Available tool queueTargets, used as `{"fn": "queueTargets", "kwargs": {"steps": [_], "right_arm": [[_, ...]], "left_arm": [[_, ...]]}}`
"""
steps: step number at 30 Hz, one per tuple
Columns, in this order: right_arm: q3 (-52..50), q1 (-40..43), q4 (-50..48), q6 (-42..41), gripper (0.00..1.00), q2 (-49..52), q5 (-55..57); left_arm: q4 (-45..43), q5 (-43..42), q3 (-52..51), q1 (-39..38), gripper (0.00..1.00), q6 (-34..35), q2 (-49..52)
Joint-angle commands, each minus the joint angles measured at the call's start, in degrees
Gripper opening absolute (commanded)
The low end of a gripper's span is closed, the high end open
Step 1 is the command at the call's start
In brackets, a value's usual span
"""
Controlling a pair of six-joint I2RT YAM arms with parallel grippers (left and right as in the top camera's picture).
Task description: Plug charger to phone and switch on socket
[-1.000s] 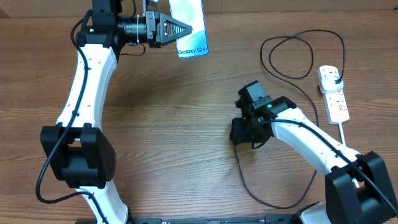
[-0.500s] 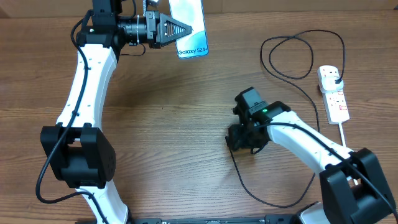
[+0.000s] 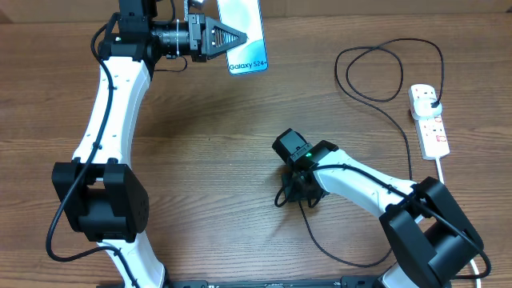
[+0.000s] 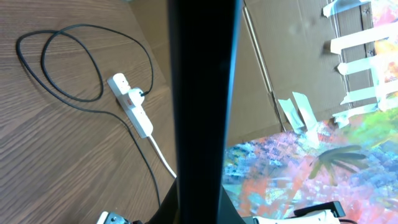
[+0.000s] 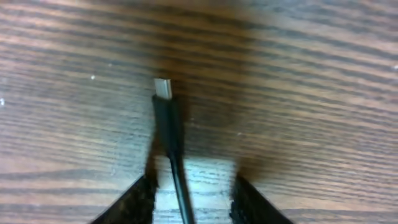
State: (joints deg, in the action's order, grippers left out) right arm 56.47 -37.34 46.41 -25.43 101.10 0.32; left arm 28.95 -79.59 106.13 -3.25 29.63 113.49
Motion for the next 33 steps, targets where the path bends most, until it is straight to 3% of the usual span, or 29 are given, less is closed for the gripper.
{"fn": "queueTargets", "kwargs": {"steps": [1,20,26,33], "right_arm": [[0.92,-0.26,-1.03,-0.55,0.32,2.86,1.38],[1.90,-0.31,-2.82,-0.07,0.22,2.91,3.41],[1.90,-0.31,-2.86,-0.09,0.12,2.97,3.04],[1.90,-0.31,-3.54,-0.09,0.08,2.97,3.06]], "left_arm": [[-0.26,0.09,0.90,0.42,0.04,-1.31,-0.76],[-0.20,0.50,0.90,0.44,0.04,-1.31,-0.76],[0.66,0.52,0.90,0.44,0.04,-1.31,-0.76],[0.90,0.50,0.90,0.44,0.04,-1.31,-0.76]]}}
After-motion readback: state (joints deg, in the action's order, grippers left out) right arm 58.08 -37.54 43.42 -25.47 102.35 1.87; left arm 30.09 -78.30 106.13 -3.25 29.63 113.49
